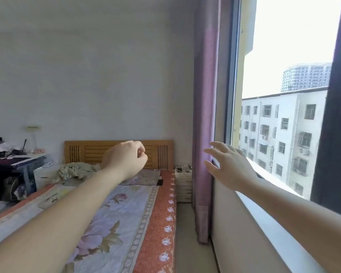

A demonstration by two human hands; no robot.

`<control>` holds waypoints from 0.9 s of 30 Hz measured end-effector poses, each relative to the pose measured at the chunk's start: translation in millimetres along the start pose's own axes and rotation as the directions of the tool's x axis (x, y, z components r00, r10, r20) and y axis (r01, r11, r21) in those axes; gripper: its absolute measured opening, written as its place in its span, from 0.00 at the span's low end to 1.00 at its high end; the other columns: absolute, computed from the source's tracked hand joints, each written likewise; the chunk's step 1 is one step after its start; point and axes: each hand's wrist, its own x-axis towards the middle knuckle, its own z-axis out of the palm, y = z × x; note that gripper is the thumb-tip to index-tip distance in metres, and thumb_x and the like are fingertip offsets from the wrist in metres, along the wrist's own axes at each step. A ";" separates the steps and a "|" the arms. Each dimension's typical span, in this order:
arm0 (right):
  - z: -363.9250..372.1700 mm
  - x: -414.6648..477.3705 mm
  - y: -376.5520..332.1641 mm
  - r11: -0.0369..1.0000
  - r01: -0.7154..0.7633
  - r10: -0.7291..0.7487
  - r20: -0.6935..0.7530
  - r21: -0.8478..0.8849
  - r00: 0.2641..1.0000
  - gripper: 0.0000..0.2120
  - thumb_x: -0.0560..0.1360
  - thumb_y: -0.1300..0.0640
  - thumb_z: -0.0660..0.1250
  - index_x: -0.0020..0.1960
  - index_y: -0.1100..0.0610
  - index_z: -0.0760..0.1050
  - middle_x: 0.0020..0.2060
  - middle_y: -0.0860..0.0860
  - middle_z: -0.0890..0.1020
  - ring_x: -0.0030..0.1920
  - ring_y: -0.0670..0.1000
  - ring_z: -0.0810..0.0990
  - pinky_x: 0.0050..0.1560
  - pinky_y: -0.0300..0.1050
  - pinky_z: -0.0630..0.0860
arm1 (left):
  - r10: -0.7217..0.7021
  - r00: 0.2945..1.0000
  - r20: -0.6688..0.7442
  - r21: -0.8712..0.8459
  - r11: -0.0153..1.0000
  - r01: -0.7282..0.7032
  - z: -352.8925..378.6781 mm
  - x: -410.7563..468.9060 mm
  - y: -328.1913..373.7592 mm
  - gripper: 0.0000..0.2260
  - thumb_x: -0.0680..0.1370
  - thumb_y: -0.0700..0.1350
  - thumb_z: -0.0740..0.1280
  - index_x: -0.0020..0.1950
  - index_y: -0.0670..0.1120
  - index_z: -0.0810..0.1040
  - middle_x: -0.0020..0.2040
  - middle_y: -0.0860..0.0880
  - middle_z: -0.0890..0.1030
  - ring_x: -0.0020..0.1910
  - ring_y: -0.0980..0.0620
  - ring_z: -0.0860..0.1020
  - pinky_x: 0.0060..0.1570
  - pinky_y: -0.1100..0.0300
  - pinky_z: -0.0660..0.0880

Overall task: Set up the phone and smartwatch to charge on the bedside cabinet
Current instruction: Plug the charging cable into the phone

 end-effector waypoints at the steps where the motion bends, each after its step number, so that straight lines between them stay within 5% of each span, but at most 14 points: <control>1: 3.8 9.3 13.7 1.000 0.004 -0.005 -0.007 -0.007 1.000 0.21 0.77 0.43 0.56 0.69 0.44 0.66 0.72 0.46 0.65 0.72 0.50 0.62 0.71 0.52 0.57 | 0.021 1.000 0.002 0.019 1.000 -0.021 12.0 11.9 12.1 0.11 0.77 0.50 0.59 0.56 0.53 0.78 0.55 0.55 0.80 0.50 0.51 0.77 0.42 0.59 0.69; 12: 74.1 146.4 167.5 1.000 -0.004 0.004 0.037 -0.006 0.999 0.23 0.77 0.44 0.56 0.70 0.48 0.64 0.70 0.46 0.68 0.69 0.52 0.67 0.67 0.50 0.64 | 0.075 0.997 0.004 0.113 0.991 -0.075 146.6 164.7 83.0 0.13 0.77 0.51 0.58 0.59 0.53 0.76 0.57 0.55 0.80 0.54 0.51 0.77 0.47 0.57 0.70; 27: 259.7 353.3 252.9 0.996 0.009 -0.001 0.098 -0.086 0.995 0.24 0.76 0.42 0.57 0.69 0.50 0.64 0.68 0.46 0.71 0.69 0.51 0.66 0.69 0.48 0.60 | 0.130 0.990 0.047 0.242 0.960 -0.138 342.0 379.1 14.6 0.15 0.78 0.52 0.56 0.61 0.52 0.74 0.57 0.53 0.79 0.56 0.50 0.75 0.54 0.55 0.70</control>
